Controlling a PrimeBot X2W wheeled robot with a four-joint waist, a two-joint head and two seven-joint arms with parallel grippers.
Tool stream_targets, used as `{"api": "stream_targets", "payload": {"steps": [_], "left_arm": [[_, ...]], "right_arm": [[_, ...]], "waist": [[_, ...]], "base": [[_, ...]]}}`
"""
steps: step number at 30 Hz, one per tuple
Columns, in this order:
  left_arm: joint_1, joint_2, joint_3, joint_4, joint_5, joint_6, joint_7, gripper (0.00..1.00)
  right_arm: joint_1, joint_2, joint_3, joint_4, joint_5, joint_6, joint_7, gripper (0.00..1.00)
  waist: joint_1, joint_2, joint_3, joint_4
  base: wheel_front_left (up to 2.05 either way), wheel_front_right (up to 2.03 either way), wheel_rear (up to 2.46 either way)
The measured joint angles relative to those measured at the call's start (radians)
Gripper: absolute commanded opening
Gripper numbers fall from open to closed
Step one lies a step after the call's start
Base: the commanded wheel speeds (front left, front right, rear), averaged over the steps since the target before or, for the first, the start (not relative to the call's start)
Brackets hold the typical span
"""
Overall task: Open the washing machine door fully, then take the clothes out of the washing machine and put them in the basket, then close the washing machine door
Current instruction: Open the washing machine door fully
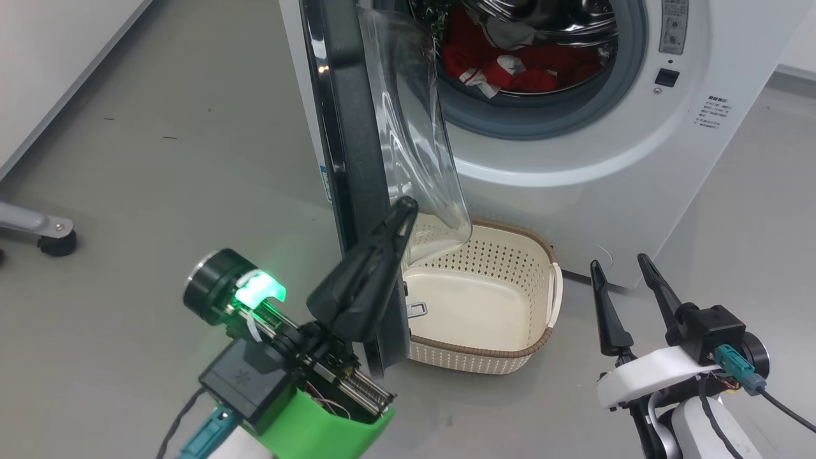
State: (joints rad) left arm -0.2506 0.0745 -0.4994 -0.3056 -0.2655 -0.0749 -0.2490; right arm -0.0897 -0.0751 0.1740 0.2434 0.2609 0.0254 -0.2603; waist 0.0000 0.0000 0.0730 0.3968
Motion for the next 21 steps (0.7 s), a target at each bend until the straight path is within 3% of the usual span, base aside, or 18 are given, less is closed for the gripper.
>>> {"api": "stream_targets", "payload": {"steps": [11,21], "left_arm": [[0.116,0.018,-0.141,0.1,-0.069,-0.023,0.185,0.0],[0.135,0.026,-0.107,0.205,-0.096,-0.009,0.267,0.0]], "right_arm": [[0.0,0.008,-0.007,0.005,-0.01,0.012,0.0,1.0],[0.0,0.011,-0.016,0.012,-0.022,0.018,0.0,1.0]], "waist": [[0.0,0.0,0.011,-0.019],[0.0,0.0,0.022,-0.027]], "base": [[0.0,0.0,0.0],[0.0,0.0,0.0]]}}
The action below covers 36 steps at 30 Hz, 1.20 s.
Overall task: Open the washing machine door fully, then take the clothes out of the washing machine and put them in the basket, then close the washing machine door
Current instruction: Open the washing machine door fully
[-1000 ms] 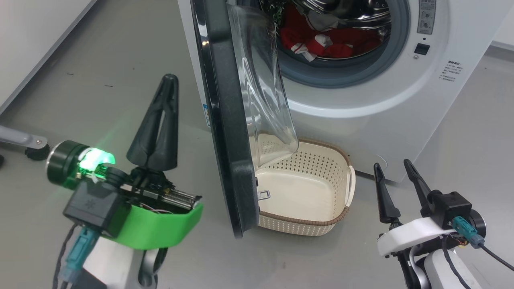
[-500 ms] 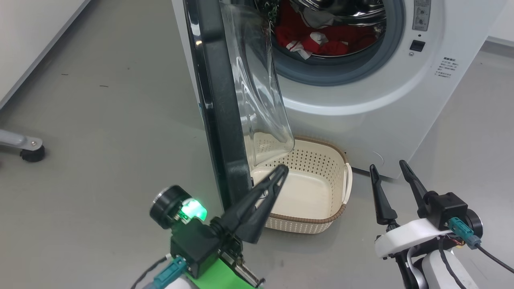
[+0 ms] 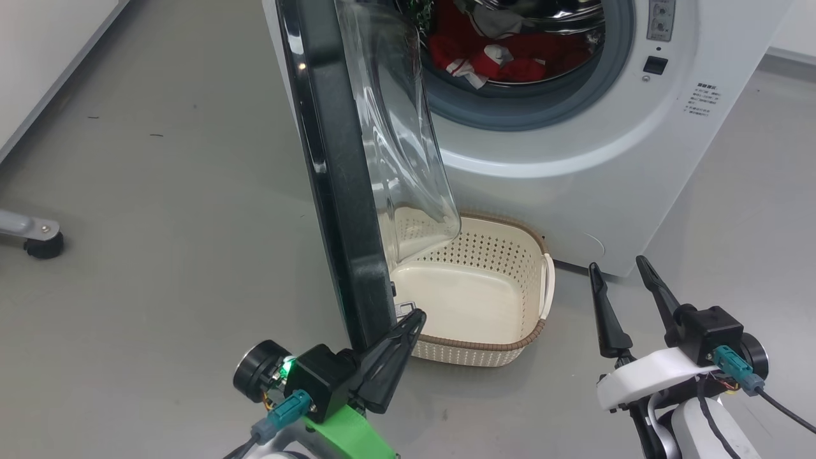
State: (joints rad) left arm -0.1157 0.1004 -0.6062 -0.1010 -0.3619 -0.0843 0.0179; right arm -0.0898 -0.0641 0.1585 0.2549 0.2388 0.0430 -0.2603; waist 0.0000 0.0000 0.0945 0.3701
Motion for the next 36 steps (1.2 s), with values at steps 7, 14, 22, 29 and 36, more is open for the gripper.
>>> {"api": "stream_targets", "payload": {"steps": [7,14,22,29,36], "left_arm": [[0.001,0.0,0.021,0.027,-0.001,0.014,0.009,0.0],[0.002,-0.007,0.035,0.049,-0.025,0.028,0.009,0.0],[0.002,-0.017,0.053,0.069,-0.034,0.041,0.004,0.0],[0.005,-0.024,0.065,0.081,-0.034,0.062,-0.012,0.0],[0.021,-0.027,0.094,0.094,-0.04,0.092,-0.03,0.0]], "right_arm": [[0.0,0.002,-0.007,0.0,-0.002,0.007,0.0,1.0],[0.0,0.003,-0.016,0.002,-0.004,0.008,0.0,1.0],[0.0,0.004,-0.022,0.005,-0.006,0.016,0.0,1.0],[0.0,0.006,-0.029,0.006,-0.012,0.017,0.0,1.0],[0.0,0.007,-0.049,0.005,-0.015,0.017,0.0,1.0]], "waist": [[0.0,0.0001,0.004,-0.002],[0.0,0.0,0.007,0.0],[0.0,0.0,0.01,0.003],[0.0,0.0,0.012,0.008],[0.0,0.0,0.014,0.023]], "base": [[0.0,0.0,0.0],[0.0,0.0,0.0],[0.0,0.0,0.0],[0.0,0.0,0.0],[0.0,0.0,0.0]]}}
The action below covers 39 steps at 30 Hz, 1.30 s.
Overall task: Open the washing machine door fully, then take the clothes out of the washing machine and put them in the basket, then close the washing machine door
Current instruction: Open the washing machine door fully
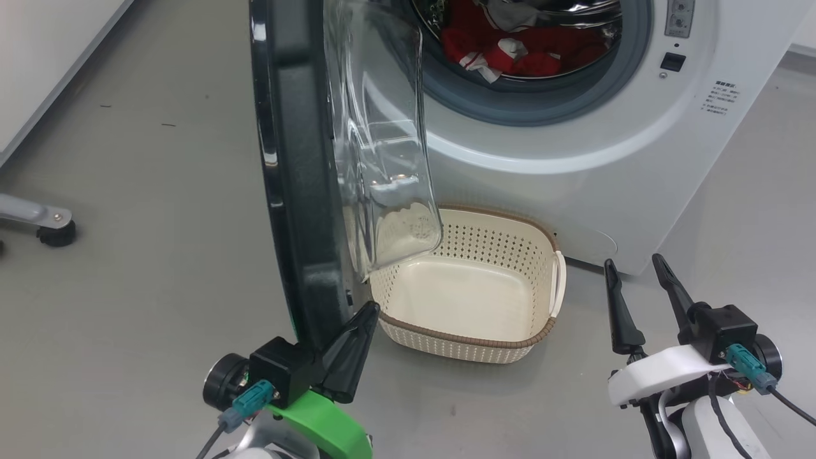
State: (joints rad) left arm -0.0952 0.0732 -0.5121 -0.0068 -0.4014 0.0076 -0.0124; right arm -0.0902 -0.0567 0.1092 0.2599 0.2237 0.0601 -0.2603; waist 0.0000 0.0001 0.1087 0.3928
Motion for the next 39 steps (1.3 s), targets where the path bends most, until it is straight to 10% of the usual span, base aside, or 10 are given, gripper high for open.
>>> {"api": "stream_targets", "payload": {"steps": [39], "left_arm": [[-0.036,0.009,0.386,0.131,-0.055,0.099,-0.187,0.0]], "right_arm": [[-0.03,-0.008,-0.042,-0.01,-0.05,0.011,0.0,1.0]], "waist": [[0.0,0.0,0.072,0.064]], "base": [[0.0,0.0,0.0]]}}
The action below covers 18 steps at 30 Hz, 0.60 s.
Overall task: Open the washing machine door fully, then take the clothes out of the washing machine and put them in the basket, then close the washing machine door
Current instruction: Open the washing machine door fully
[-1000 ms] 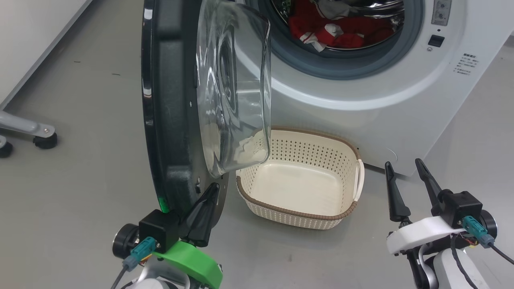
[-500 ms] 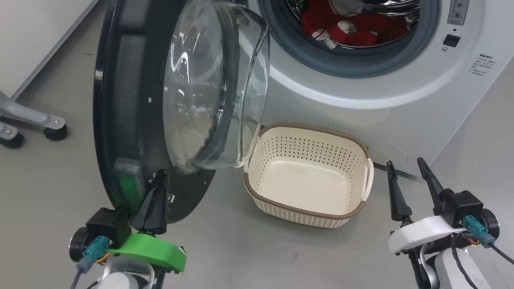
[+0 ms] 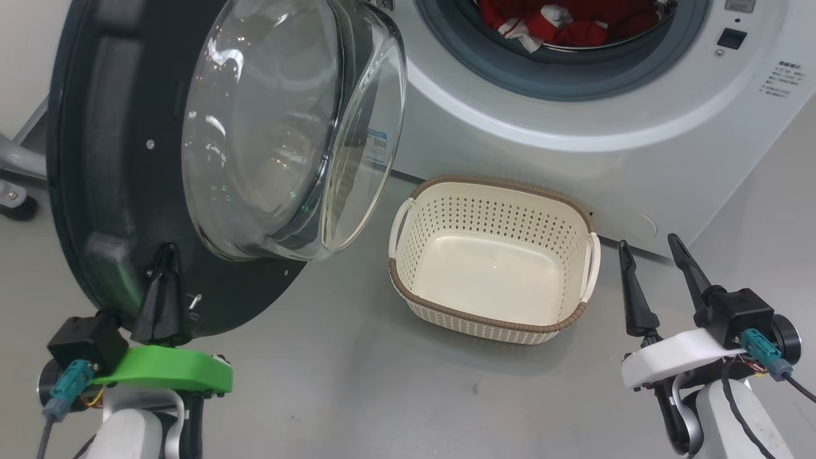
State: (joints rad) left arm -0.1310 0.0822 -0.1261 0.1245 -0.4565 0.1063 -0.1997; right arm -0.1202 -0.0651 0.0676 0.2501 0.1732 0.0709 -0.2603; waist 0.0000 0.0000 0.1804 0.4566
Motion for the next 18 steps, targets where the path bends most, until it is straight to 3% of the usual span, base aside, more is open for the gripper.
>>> {"api": "stream_targets", "payload": {"steps": [18], "left_arm": [[-0.111,0.006,0.155,0.13,-0.031,0.003,-0.041,0.0]], "right_arm": [[-0.062,-0.033,-0.026,-0.012,-0.02,0.007,0.0,1.0]], "waist": [[0.0,0.0,0.097,-0.007]], "base": [[0.0,0.0,0.0]]}}
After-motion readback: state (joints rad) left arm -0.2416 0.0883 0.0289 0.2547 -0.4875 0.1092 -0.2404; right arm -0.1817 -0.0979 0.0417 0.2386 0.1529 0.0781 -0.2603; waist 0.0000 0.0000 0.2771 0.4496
